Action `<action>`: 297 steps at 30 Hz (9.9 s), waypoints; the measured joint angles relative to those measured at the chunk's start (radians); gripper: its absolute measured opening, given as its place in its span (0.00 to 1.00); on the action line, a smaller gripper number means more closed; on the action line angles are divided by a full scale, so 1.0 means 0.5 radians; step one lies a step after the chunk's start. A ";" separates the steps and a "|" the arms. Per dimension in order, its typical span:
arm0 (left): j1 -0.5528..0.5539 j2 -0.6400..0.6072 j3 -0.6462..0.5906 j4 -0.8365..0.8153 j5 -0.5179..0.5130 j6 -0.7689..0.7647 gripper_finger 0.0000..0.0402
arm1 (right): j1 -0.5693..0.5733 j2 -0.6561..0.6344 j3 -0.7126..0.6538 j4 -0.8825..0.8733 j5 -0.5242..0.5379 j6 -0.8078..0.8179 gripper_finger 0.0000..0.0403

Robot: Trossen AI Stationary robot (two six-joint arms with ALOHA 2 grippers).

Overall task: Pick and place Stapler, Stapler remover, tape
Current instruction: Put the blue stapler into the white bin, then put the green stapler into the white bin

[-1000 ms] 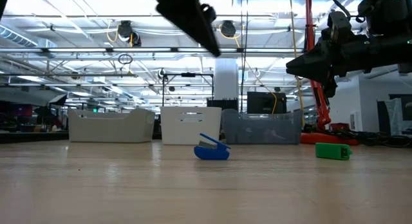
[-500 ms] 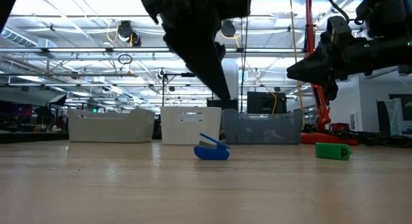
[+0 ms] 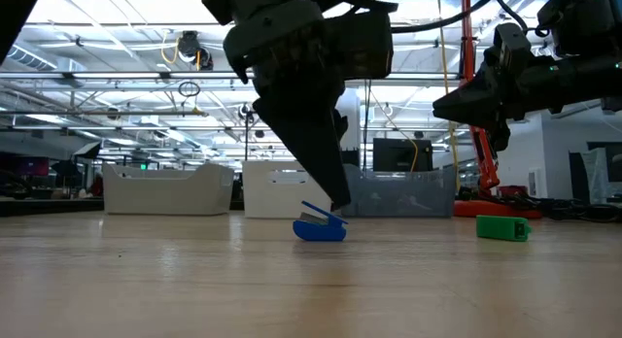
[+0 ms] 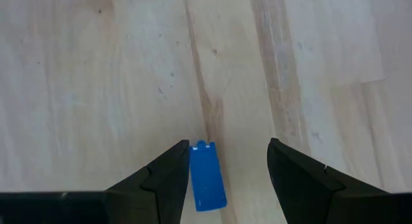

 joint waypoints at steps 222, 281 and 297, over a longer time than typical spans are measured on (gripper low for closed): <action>0.320 -1.182 -0.782 0.314 -0.298 -0.658 0.53 | 0.672 0.209 1.071 -2.266 -0.308 0.211 0.08; 0.386 -2.293 -1.797 0.351 -0.406 -0.494 0.53 | 0.672 1.415 1.521 -2.073 -0.640 1.653 0.53; 0.386 -2.293 -1.794 0.351 -0.422 -0.495 0.53 | 0.670 1.518 1.520 -2.125 -0.672 1.782 0.53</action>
